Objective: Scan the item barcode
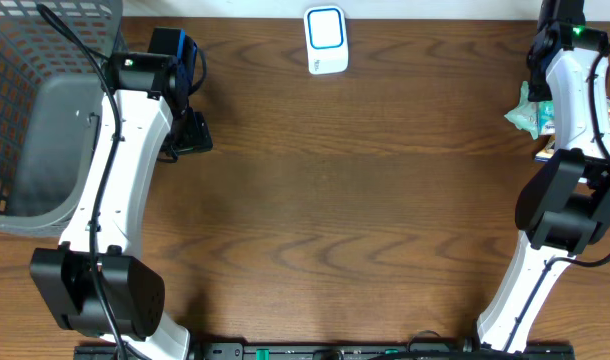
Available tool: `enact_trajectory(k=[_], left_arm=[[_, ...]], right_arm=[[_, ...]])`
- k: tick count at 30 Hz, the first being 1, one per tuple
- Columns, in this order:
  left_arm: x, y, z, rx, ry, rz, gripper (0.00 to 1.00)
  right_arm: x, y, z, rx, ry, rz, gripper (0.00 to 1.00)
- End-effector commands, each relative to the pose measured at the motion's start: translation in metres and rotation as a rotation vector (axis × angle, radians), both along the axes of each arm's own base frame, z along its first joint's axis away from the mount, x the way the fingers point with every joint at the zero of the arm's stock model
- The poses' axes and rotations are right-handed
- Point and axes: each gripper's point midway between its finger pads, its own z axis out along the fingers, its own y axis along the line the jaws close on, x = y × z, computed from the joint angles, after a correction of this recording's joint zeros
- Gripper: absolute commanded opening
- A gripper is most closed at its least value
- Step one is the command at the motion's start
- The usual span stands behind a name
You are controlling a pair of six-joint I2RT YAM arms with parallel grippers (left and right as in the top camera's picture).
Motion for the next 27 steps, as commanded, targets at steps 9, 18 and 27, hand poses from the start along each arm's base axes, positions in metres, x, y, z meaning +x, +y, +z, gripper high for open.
enact_trajectory(k=[9,18,27], left_arm=[[-0.002,0.004,0.0,0.022,0.009,-0.008,0.98],[-0.002,0.004,0.0,0.022,0.009,-0.008,0.98],[-0.002,0.004,0.0,0.022,0.009,-0.008,0.98]], right_arm=[[-0.03,0.1,0.147,0.506,-0.495,0.042,0.73],[-0.115,0.154,0.201,0.478,-0.542,0.095,0.71],[-0.186,0.21,0.191,0.554,-0.585,0.285,0.99]])
